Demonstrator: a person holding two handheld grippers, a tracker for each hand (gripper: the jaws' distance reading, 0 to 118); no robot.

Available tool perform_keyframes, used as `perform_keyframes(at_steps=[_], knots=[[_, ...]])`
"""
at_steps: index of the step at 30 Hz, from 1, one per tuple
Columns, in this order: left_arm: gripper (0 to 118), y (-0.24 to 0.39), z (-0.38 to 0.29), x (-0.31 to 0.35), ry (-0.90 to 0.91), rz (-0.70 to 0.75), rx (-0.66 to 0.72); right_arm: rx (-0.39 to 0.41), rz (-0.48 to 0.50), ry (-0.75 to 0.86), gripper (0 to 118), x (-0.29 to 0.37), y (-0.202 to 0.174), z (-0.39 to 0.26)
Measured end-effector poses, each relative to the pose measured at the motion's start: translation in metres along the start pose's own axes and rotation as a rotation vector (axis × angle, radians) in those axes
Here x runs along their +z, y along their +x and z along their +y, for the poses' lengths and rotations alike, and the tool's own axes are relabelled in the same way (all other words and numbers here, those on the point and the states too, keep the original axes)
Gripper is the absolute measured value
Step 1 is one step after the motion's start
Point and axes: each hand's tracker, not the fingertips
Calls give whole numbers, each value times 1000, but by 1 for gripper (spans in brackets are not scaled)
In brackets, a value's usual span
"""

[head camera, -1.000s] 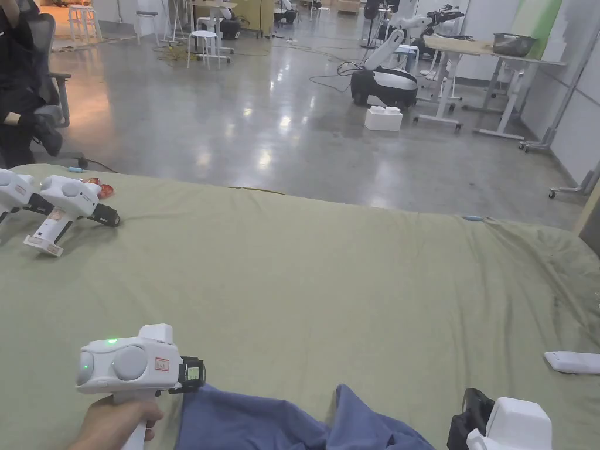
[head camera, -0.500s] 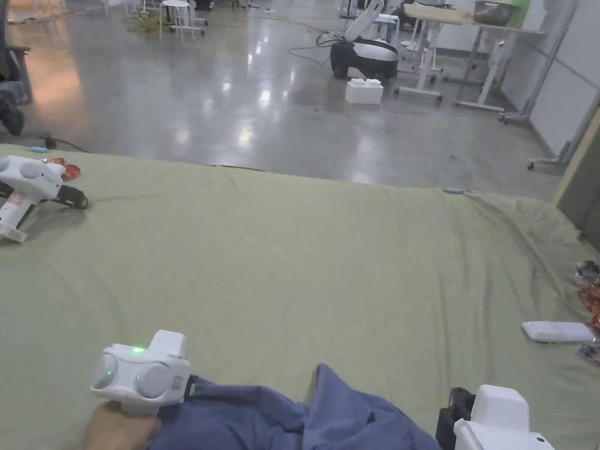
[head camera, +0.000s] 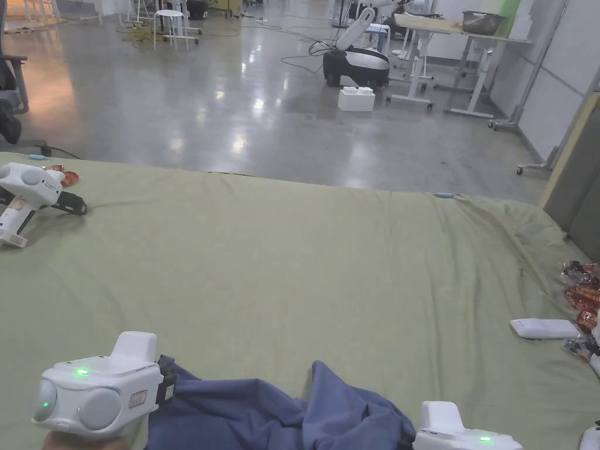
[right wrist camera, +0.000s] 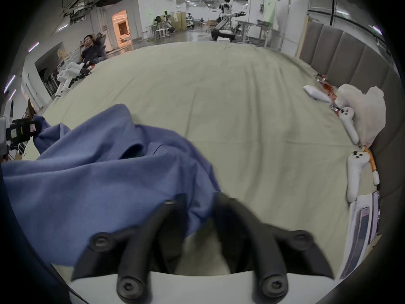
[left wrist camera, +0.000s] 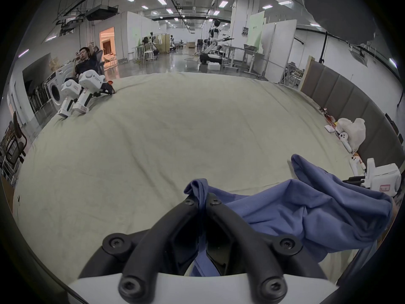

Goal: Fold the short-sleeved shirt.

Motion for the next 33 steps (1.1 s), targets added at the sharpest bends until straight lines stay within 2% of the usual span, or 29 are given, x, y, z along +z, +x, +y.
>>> perform_keyframes(at_steps=[5,15,20,23,33], knots=[[1,-7,-4,12,35,5,8,-6,-15,41,5,14,-2,-1],[1,-16,28,69,241,-20,13,14,-115,429,5,132,9,38],[1,-33,58,111,347,2,10,22,-155,548,5,189,21,62],[1,-53,81,138,418,46,20,33,-203,589,5,215,31,78],[1,-110,143,210,536,198,69,-3,-263,694,4,278,61,135]])
